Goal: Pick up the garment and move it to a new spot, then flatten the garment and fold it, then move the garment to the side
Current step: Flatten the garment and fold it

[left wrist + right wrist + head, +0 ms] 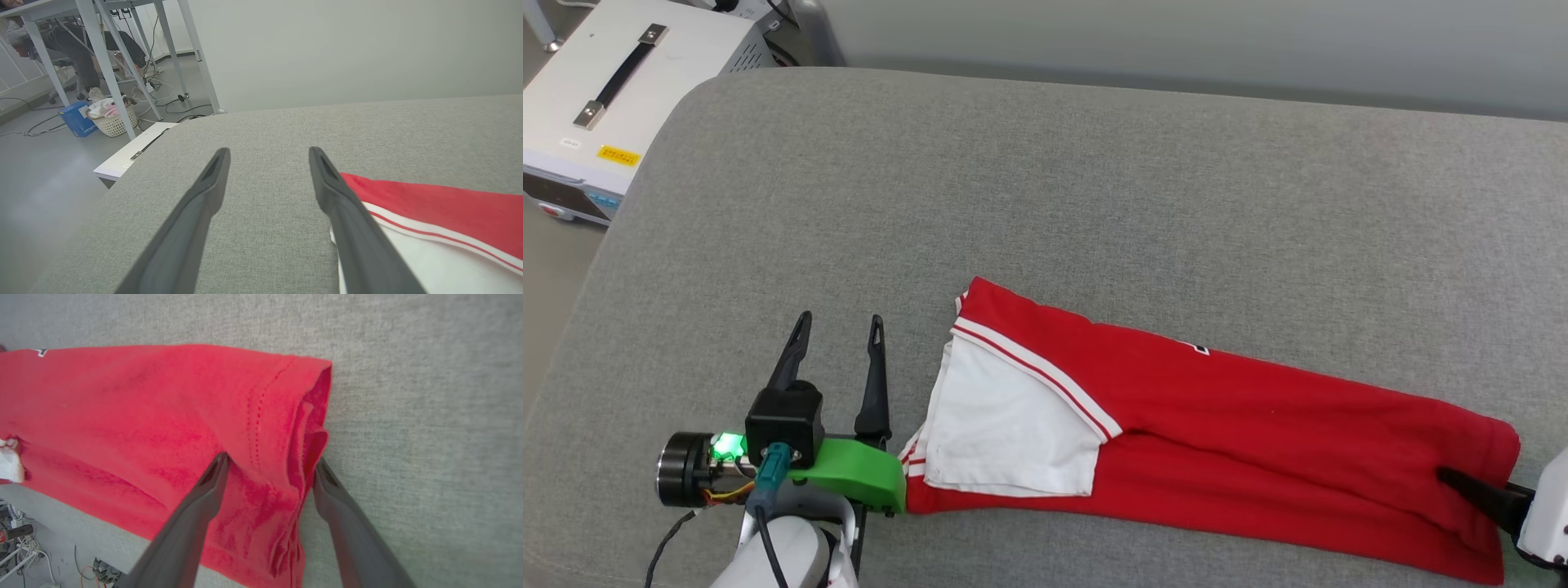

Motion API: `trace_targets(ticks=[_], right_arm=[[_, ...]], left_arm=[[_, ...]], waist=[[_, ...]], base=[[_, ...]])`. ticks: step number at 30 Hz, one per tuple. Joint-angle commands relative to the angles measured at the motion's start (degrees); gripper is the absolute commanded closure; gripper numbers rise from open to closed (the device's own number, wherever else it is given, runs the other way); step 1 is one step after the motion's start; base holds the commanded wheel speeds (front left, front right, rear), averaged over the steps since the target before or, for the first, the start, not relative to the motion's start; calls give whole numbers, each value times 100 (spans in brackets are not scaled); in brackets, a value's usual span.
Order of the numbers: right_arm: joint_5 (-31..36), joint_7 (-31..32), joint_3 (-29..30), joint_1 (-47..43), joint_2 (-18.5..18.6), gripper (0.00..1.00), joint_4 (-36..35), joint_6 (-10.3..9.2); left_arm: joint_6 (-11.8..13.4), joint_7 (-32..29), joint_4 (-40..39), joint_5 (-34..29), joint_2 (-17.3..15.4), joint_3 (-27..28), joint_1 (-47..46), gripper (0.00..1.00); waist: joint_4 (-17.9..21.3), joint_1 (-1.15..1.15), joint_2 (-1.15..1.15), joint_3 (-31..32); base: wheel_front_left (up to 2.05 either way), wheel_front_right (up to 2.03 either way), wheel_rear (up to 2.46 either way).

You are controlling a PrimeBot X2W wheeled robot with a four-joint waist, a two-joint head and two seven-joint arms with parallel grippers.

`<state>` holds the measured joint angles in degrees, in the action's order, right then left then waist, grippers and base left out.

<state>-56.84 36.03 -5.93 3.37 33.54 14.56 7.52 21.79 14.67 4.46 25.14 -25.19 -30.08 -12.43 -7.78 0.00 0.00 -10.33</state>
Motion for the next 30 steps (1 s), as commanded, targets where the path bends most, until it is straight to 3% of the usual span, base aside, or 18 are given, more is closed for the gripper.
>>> trace_targets(ticks=[1,8,9,10,11,19,30], right_arm=[[19,-20,-152,79,-117,0,103,-3],[-113,-132,-533,174,-240,0,332,-3],[-124,-145,-563,172,-227,10,352,-3],[-113,-206,-583,180,-195,70,365,-3],[-115,-251,-601,188,-175,100,374,-3],[-213,-537,-595,225,128,100,493,-3],[-159,-838,-160,29,1038,100,721,-3]], left_arm=[[-44,32,-35,-173,120,130,135,0],[-318,32,-56,-868,580,719,489,0],[-354,32,-51,-944,622,778,523,0],[-393,32,-50,-1050,663,849,559,0],[-425,32,-44,-1126,694,900,590,0],[-768,32,-60,-1511,967,1316,848,0],[-1224,32,-89,-1822,1245,1605,1081,0]], waist=[[-24,0,0,-21],[-27,0,0,20],[-22,0,0,30],[-12,0,0,43],[-2,0,0,57],[94,0,0,229],[136,0,0,424]], base=[[0,0,0],[0,0,0],[0,0,0],[0,0,0],[0,0,0],[0,0,0],[0,0,0]])
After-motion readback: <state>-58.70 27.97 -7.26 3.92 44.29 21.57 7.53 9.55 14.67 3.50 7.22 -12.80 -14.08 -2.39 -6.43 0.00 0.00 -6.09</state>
